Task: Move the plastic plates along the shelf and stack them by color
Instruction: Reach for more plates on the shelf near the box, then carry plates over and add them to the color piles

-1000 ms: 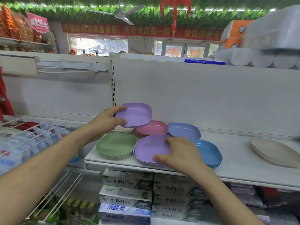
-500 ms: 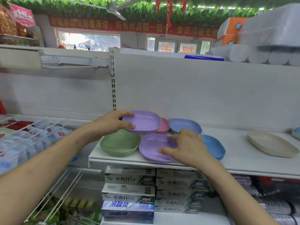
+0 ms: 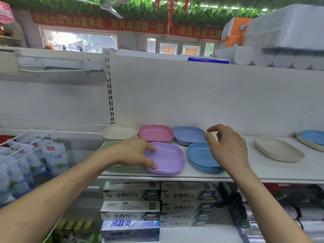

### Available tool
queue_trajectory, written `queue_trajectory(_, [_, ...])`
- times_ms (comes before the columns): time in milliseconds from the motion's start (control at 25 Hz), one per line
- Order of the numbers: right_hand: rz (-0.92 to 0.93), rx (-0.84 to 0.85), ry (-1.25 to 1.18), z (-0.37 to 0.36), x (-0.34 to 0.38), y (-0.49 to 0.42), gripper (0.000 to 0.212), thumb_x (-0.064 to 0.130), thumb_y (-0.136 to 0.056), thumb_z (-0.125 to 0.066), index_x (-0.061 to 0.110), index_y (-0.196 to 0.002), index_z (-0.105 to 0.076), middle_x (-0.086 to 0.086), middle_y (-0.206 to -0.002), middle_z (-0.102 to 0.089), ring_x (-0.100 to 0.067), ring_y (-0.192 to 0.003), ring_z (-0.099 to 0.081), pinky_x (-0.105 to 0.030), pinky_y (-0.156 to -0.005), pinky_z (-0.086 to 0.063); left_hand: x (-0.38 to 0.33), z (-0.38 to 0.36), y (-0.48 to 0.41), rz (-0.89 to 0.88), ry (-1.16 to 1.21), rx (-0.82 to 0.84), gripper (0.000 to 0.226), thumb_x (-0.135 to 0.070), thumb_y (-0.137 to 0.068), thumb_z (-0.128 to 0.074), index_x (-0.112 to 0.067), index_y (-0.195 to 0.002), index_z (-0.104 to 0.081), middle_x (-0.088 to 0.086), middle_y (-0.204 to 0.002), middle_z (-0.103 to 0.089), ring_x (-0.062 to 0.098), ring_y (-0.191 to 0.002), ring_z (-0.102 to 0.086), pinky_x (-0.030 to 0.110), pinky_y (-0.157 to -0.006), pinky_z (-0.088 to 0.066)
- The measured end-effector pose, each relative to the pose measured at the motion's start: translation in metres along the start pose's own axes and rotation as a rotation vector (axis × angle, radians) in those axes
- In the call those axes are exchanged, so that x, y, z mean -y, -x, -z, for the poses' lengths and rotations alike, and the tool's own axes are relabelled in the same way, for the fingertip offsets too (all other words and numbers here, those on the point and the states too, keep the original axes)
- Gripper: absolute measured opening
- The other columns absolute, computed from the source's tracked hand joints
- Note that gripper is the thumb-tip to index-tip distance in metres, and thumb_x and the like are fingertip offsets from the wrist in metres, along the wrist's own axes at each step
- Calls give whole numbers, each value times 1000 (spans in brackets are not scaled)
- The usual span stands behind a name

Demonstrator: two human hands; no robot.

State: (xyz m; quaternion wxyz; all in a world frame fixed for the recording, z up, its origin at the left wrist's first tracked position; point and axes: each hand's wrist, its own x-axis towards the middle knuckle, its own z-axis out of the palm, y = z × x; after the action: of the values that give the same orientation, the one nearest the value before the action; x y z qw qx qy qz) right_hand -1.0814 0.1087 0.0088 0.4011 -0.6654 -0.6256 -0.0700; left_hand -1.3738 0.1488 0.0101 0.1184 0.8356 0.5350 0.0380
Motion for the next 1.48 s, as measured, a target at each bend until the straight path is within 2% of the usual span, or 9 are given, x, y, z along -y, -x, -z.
queue_trajectory(80, [-9, -11, -2, 0, -4, 0, 20, 35, -95, -53, 29, -108, -68, 8, -85, -55, -21, -85, -55, -46, -85, -48, -5, 0, 0, -4, -134, -11, 78, -75, -78, -67, -39, -146, -53, -7, -116, -57, 14, -109, -38, 33, -92, -36])
queue_trajectory(240, [-19, -4, -2, -2, -11, -1, 21, 36, -95, -53, 29, -107, -68, 8, -84, -56, -21, -84, -56, -48, -86, -48, -11, -1, -2, -5, -243, -28, 75, -80, -79, -61, -36, -140, -61, -7, -119, -63, 21, -113, -45, 37, -96, -40])
queue_trajectory(440, [-62, 3, 12, 3, -37, -9, 22, 39, -95, -52, 30, -109, -67, 11, -83, -54, -18, -82, -55, -46, -84, -49, -17, 5, -15, -26, -161, -89, 67, -81, -78, -57, -29, -118, -71, -7, -95, -60, 22, -101, -50, 36, -83, -42])
queue_trajectory(640, [-142, 2, 73, 23, -101, -19, 22, 40, -95, -54, 30, -110, -67, 11, -83, -55, -19, -82, -56, -41, -82, -47, -53, 5, -52, -119, 152, -387, 78, -75, -87, -53, -29, -150, -49, -7, -100, -67, 17, -94, -61, 36, -88, -50])
queue_trajectory(960, [-258, 32, 166, 71, -247, -51, 34, 40, -95, -54, 27, -124, -65, -8, -120, -56, -30, -111, -53, -45, -94, -47, -151, -9, -130, -146, 303, -388, 75, -61, -94, -56, -32, -159, -31, -10, -98, -64, 9, -88, -60, 32, -82, -46])
queue_trajectory(1120, [-318, 159, 211, 86, -308, -73, 40, 49, -97, -53, 35, -134, -62, -11, -132, -53, -33, -128, -47, -49, -104, -42, -198, -17, -160, -164, 307, -370, 71, -62, -95, -55, -37, -157, -31, -15, -98, -64, 3, -89, -60, 31, -82, -48])
queue_trajectory(1200, [-303, 240, 92, 91, -324, -85, 40, 54, -96, -55, 38, -132, -64, -6, -126, -58, -27, -113, -61, -44, -97, -50, -217, -18, -173, -156, 309, -371, 71, -61, -95, -56, -37, -157, -32, -15, -97, -63, 6, -90, -60, 35, -89, -51])
queue_trajectory(1320, [-284, 412, -47, 94, -337, -100, 32, 40, -96, -61, 33, -125, -72, 7, -113, -67, -15, -100, -64, -32, -85, -48, -242, -22, -186, -124, 277, -372, 68, -59, -96, -56, -37, -156, -33, -14, -97, -63, 6, -90, -60, 32, -85, -48])
queue_trajectory(1480, [-226, 564, -44, 89, -353, -117, 39, 21, -91, -62, 38, -126, -70, 9, -129, -66, -13, -110, -62, -30, -95, -49, -261, -30, -196, -86, 219, -349, 66, -55, -97, -57, -34, -155, -35, -12, -96, -63, 9, -87, -60, 32, -81, -50])
